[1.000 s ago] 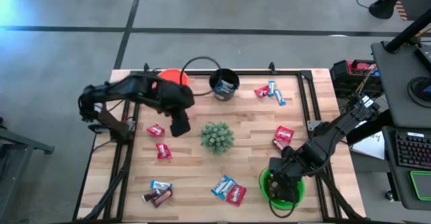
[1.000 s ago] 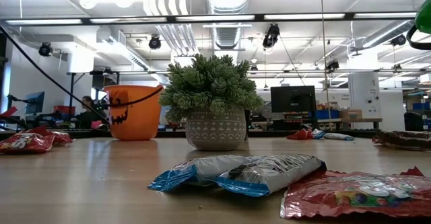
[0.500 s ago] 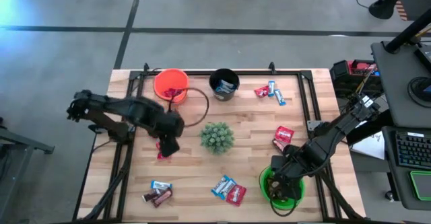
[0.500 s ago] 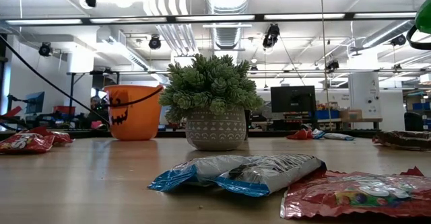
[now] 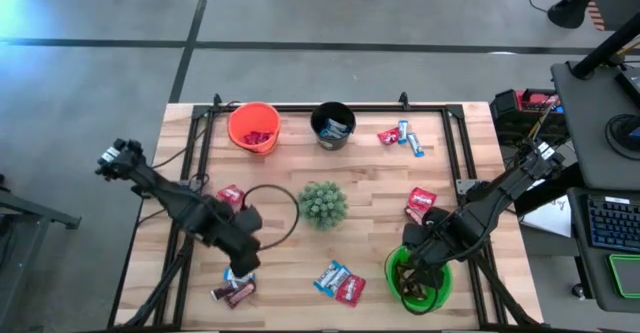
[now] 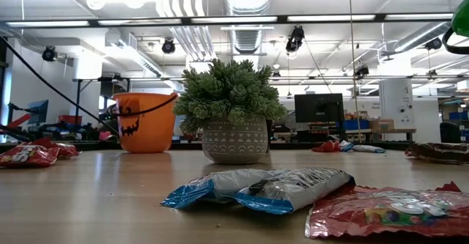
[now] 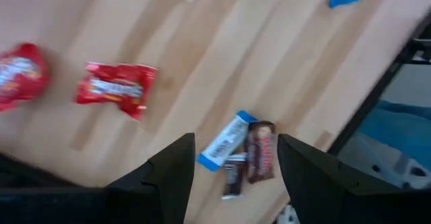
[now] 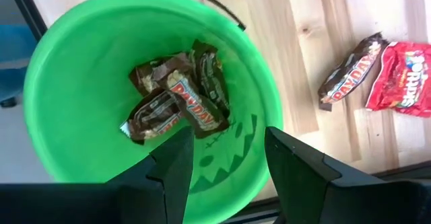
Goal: Organize candy in baskets
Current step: Put the brown chocolate bar into the green bucket
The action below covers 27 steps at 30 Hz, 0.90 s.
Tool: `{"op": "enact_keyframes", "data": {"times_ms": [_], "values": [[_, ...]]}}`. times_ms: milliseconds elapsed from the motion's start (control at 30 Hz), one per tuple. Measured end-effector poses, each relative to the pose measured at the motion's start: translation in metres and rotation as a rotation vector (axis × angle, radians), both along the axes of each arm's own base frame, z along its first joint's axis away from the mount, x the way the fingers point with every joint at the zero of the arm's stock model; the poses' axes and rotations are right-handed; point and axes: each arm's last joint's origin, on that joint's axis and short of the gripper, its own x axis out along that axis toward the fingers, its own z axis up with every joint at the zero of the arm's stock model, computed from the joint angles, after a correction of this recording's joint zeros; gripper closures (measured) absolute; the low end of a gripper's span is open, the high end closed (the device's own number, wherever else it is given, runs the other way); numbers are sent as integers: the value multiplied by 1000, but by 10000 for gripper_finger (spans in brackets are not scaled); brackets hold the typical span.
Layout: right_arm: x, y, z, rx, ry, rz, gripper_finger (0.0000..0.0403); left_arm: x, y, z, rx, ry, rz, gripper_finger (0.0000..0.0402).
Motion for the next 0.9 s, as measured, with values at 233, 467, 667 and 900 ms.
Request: {"op": "enact_keyframes", "data": {"times_ms": [233, 467, 667, 900], "values": [[1, -1, 0, -1, -2, -7, 229, -7, -26, -29, -49, -12, 41, 209], [1, -1, 1, 0, -2, -16, 229, -12, -52, -51, -63, 22, 50, 209], [3, -3, 3, 6, -9, -32, 229, -11, -74, -71, -31, 78, -3, 209], [4, -4, 9, 12, -11, -58, 229, -9, -94, -97, -27, 171, -72, 209]]}}
